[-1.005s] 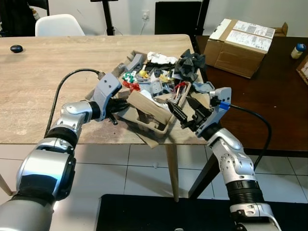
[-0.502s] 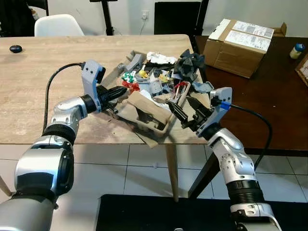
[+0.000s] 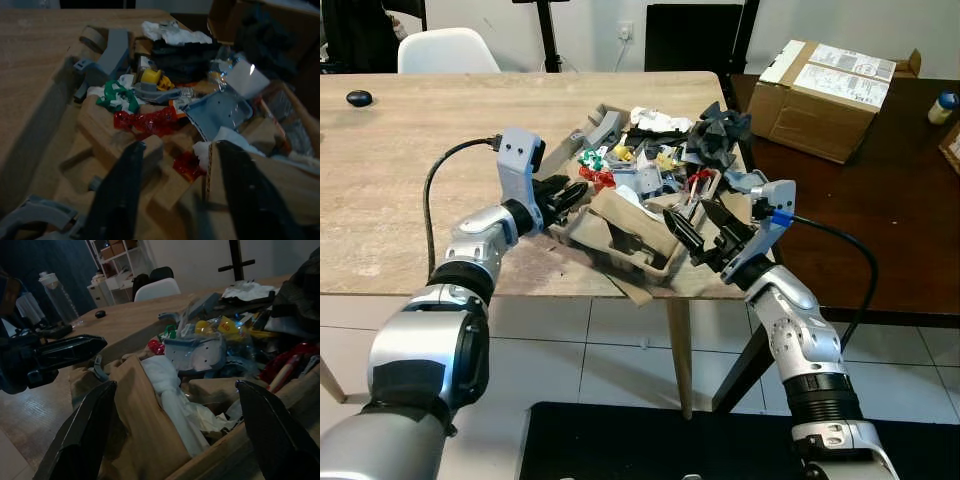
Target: Picking trash to rubbish bin
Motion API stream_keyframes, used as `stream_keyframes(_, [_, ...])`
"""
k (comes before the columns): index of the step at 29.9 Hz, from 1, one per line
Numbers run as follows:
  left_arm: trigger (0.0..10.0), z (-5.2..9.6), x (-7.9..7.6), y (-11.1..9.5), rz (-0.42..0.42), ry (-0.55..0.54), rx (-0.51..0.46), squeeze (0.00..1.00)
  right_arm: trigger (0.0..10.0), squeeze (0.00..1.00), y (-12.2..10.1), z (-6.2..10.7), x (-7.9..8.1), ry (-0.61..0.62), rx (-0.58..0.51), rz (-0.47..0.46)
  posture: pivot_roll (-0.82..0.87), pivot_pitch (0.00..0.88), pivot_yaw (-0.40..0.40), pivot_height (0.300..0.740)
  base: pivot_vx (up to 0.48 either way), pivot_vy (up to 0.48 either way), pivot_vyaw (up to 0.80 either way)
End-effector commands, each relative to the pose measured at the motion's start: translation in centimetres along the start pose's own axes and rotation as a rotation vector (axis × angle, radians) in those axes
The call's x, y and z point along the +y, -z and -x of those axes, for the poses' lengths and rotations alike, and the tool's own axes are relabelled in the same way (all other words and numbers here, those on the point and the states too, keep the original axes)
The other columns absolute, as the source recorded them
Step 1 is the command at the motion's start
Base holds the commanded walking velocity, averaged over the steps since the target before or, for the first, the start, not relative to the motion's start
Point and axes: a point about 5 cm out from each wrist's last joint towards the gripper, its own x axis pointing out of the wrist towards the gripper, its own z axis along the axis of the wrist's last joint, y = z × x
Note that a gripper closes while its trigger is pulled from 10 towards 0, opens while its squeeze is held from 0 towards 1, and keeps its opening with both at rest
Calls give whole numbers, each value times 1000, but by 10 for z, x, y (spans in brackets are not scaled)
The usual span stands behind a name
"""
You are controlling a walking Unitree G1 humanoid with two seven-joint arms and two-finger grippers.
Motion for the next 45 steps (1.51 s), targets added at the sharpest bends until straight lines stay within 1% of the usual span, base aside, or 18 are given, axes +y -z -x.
stream_keyframes(1, [10000, -1, -1, 5, 71, -13, -4, 1000, 10000, 0, 1, 3, 2, -2, -3, -11, 74, 176, 62, 740, 0, 0, 0])
stream_keyframes(9, [10000, -5, -7, 10, 108, -20, 11, 1000, 10000, 0, 1, 5, 2, 0, -5, -15, 71, 187, 70, 740, 0, 0, 0])
stream_keyframes(15, [10000, -7, -9, 13, 104, -27, 35, 1000, 10000, 0, 0, 6, 3, 4, -11, -15, 64, 203, 83, 740, 0, 0, 0])
stream_keyframes(16, [10000, -8, -10, 13, 106, -26, 36, 165, 10000, 0, -1, 7, 3, 7, -14, -15, 61, 209, 89, 740, 0, 0, 0])
stream_keyframes(17, [10000, -9, -10, 12, 111, -24, 36, 0, 10000, 0, -1, 7, 3, 9, -17, -15, 57, 214, 94, 740, 0, 0, 0])
stream_keyframes(28, [10000, -11, -15, 16, 124, -10, 55, 0, 10000, 0, -6, 15, 4, 31, -42, -13, 37, 244, 119, 740, 0, 0, 0])
stream_keyframes(35, [10000, -16, -28, 15, 238, 137, 31, 0, 10000, 0, -9, 17, 6, 30, -47, -11, 26, 251, 118, 740, 0, 0, 0])
stream_keyframes(36, [10000, -16, -28, 15, 238, 137, 31, 0, 10000, 0, -9, 17, 6, 30, -47, -11, 26, 251, 118, 740, 0, 0, 0])
stream_keyframes(39, [10000, -17, -33, 17, 273, 188, 44, 0, 10000, 0, -10, 17, 7, 28, -47, -8, 17, 250, 111, 740, 0, 0, 0])
stream_keyframes(41, [10000, -17, -34, 19, 275, 200, 51, 0, 10000, 0, -10, 17, 7, 27, -47, -7, 17, 250, 111, 740, 0, 0, 0])
stream_keyframes(43, [10000, -17, -36, 23, 250, 200, 85, 0, 10000, 0, -11, 17, 8, 23, -45, -4, 12, 249, 106, 740, 0, 0, 0])
stream_keyframes(45, [10000, -17, -36, 25, 240, 195, 99, 0, 10000, 0, -12, 17, 8, 21, -44, -4, 12, 249, 106, 740, 0, 0, 0])
